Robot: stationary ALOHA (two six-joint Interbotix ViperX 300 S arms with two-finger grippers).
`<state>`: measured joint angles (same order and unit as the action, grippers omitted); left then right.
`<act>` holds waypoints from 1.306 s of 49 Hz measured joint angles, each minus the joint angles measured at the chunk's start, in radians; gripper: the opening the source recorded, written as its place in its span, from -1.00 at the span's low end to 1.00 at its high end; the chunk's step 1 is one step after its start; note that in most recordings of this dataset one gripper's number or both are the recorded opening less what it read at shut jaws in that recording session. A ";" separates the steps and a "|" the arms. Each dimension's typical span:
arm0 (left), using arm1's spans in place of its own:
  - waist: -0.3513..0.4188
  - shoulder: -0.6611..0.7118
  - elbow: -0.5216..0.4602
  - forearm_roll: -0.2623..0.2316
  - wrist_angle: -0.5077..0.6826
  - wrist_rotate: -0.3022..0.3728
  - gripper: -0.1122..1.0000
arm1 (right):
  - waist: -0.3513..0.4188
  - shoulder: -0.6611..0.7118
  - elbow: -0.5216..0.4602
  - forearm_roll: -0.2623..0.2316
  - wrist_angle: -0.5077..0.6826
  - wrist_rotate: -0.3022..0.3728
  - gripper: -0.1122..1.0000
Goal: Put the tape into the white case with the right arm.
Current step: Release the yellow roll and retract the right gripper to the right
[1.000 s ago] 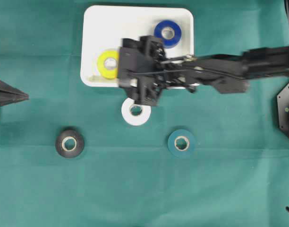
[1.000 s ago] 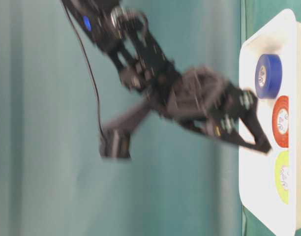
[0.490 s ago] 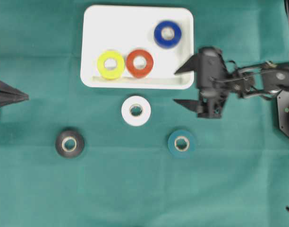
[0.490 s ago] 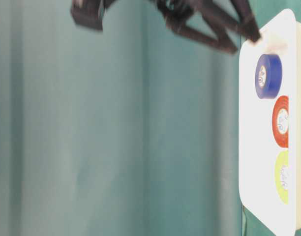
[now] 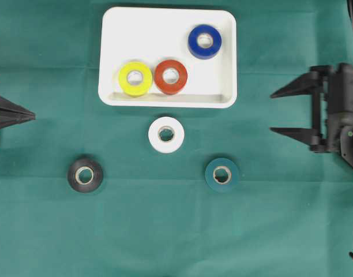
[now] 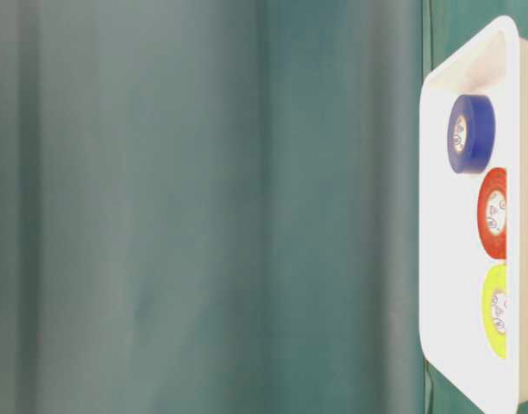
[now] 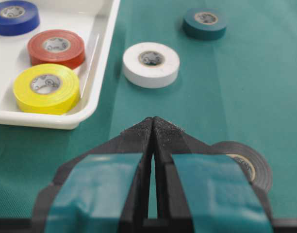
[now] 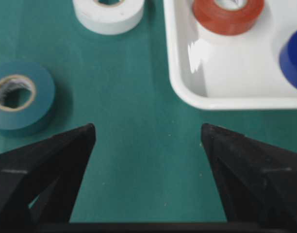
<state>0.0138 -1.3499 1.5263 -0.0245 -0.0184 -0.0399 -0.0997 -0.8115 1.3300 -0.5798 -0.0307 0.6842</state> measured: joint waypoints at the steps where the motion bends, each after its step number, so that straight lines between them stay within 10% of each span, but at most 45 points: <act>1: 0.003 0.000 0.002 0.000 0.000 0.000 -0.79 | 0.000 -0.020 0.012 0.000 0.000 0.005 0.37; 18: 0.031 0.000 0.003 0.000 0.000 0.000 -0.79 | 0.008 -0.175 0.110 0.000 -0.014 0.023 0.37; 35: 0.031 0.000 0.003 0.000 0.000 0.000 -0.79 | 0.167 -0.135 0.120 -0.008 -0.037 0.023 0.37; 64: 0.031 0.000 0.005 -0.002 0.000 0.000 -0.79 | 0.172 0.026 0.038 -0.008 -0.011 0.021 0.31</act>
<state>0.0445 -1.3499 1.5309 -0.0261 -0.0184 -0.0399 0.0721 -0.7854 1.3683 -0.5875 -0.0414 0.7056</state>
